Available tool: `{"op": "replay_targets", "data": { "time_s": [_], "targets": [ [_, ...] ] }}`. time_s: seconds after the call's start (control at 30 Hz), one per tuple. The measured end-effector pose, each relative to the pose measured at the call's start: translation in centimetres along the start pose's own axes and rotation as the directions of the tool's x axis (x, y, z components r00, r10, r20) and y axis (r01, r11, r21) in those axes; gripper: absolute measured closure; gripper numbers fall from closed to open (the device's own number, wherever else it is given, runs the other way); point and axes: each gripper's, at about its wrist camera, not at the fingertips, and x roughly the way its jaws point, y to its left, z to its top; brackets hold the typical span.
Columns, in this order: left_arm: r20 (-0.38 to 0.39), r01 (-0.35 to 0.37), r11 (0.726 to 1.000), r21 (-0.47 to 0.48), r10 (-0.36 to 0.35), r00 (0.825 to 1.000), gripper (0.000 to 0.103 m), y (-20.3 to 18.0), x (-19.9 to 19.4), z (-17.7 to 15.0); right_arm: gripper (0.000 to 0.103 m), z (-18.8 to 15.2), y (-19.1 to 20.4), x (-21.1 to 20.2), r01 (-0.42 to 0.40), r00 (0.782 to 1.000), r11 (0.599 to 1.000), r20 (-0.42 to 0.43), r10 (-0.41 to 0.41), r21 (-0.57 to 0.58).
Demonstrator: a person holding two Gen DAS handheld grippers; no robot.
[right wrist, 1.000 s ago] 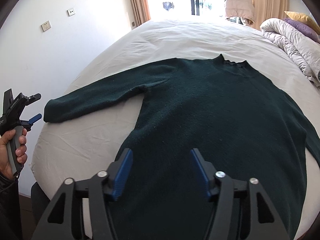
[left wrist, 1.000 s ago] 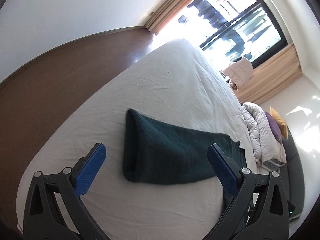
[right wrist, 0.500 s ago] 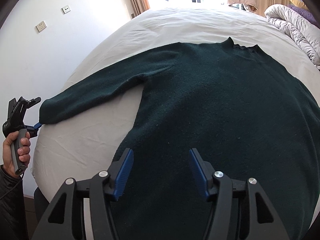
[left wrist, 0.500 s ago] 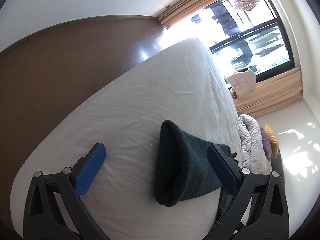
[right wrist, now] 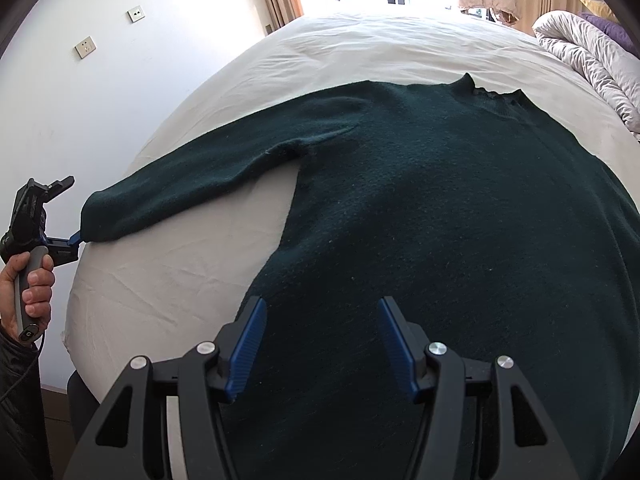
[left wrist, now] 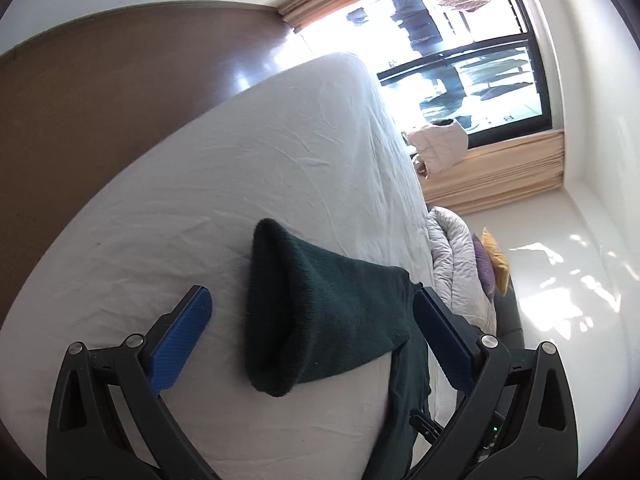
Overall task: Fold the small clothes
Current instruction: 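Grasp the sweater sleeve cuff with the left tool and fold it across the body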
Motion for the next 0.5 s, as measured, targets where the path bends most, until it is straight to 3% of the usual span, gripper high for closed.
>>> {"op": "replay_targets", "data": {
  "time_s": [0.17, 0.33, 0.43, 0.47, 0.5],
  "targets": [
    [-0.104, 0.029, 0.999, 0.040, -0.025, 0.994, 0.002, -0.9, 2.5, -0.8, 0.042, 0.0, 0.4, 0.0, 0.002, 1.000, 1.000, 0.001, -0.002, -0.008],
    [-0.087, 0.072, 0.997, -0.025, -0.074, 0.993, 0.003, -0.3, 3.3, -0.5, 0.042, -0.1, 0.6, -0.1, 0.001, 1.000, 1.000, 0.007, -0.001, -0.015],
    [-0.085, 0.064, 0.997, -0.032, -0.067, 0.994, 0.017, -0.2, 3.7, -0.4, 0.042, 0.0, 0.4, -0.1, 0.006, 1.000, 1.000, 0.011, -0.006, -0.016],
    [-0.086, 0.059, 0.998, -0.032, -0.062, 0.994, 0.026, 0.2, 3.3, -0.7, 0.042, 0.1, 0.3, -0.1, 0.004, 1.000, 1.000, 0.013, -0.004, -0.012],
    [-0.088, 0.047, 0.998, -0.032, -0.050, 0.995, 0.042, 0.3, 3.7, -0.7, 0.042, 0.3, 0.2, 0.0, 0.002, 1.000, 1.000, 0.015, -0.002, -0.008]
  ]
}}
